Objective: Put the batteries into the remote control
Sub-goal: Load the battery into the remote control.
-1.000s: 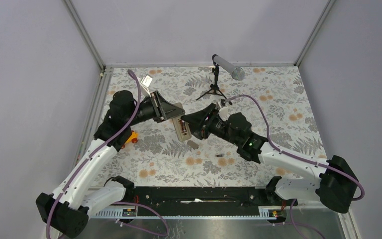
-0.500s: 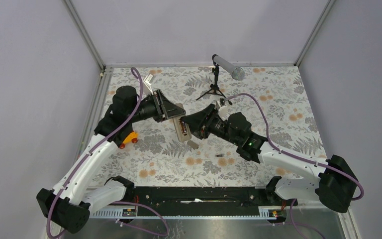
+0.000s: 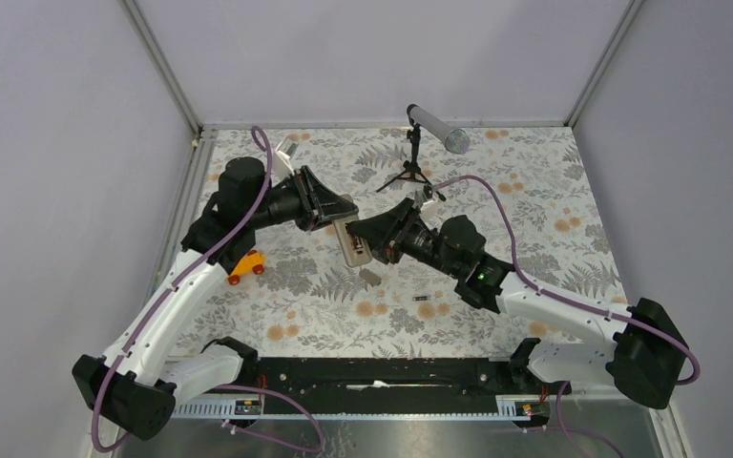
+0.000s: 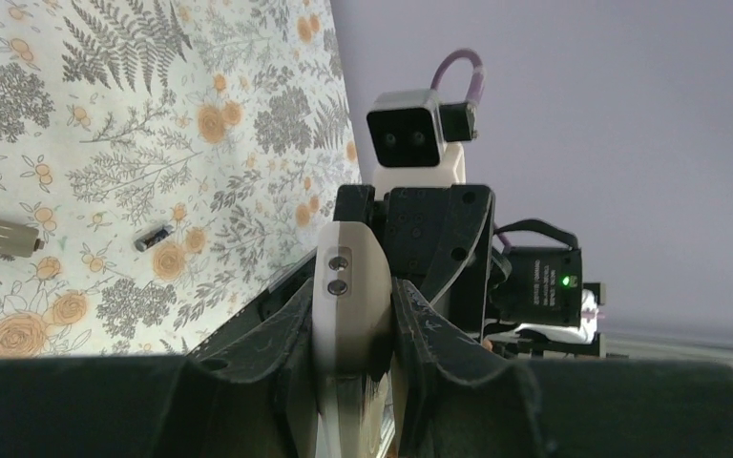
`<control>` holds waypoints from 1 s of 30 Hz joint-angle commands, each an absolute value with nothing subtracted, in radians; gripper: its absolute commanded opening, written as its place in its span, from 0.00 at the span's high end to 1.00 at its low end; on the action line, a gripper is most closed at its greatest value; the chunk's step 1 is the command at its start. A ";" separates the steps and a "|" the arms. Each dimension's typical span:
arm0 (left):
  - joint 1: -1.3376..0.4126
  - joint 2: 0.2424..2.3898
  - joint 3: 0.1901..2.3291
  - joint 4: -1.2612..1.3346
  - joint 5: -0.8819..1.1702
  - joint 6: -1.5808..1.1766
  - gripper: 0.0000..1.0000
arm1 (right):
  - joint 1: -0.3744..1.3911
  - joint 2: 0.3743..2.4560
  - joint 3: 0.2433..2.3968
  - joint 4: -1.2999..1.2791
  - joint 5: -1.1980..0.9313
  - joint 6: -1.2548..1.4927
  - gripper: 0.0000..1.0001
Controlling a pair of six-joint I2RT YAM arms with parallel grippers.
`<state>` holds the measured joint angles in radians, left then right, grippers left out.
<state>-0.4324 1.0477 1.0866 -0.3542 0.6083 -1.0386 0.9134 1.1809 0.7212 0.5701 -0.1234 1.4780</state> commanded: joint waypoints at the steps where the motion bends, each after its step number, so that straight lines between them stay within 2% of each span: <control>1: -0.403 1.040 1.212 -0.192 0.621 -1.137 1.00 | 0.923 1.180 0.677 0.468 -0.174 1.413 0.51; 6: -0.388 1.036 1.188 -0.132 0.668 -1.204 1.00 | 0.918 1.166 0.666 0.482 -0.169 1.405 0.51; 9: -0.386 1.038 1.185 -0.144 0.673 -1.181 1.00 | 0.915 1.172 0.668 0.503 -0.177 1.410 0.46; 10: -0.386 1.038 1.182 -0.152 0.674 -1.169 1.00 | 0.912 1.173 0.671 0.516 -0.184 1.407 0.43; 15: -0.386 1.046 1.173 -0.241 0.683 -1.028 1.00 | 0.879 1.168 0.720 0.557 -0.225 1.350 0.14; 19: -0.377 1.047 1.160 -0.311 0.693 -0.865 1.00 | 0.829 1.105 0.732 0.570 -0.244 1.260 0.04; 22: -0.364 1.037 1.149 -0.381 0.649 -0.738 1.00 | 0.780 1.070 0.820 0.357 -0.291 1.139 0.04; 27: -0.329 1.004 1.114 -0.385 0.628 -0.625 1.00 | 0.774 1.033 0.926 -0.031 -0.181 0.823 0.06; 28: -0.322 0.998 1.108 -0.387 0.617 -0.610 1.00 | 0.774 1.041 0.937 -0.095 -0.163 0.713 0.10; 30: -0.300 0.996 1.096 -0.401 0.592 -0.593 1.00 | 0.774 1.070 0.939 -0.200 -0.140 0.540 0.26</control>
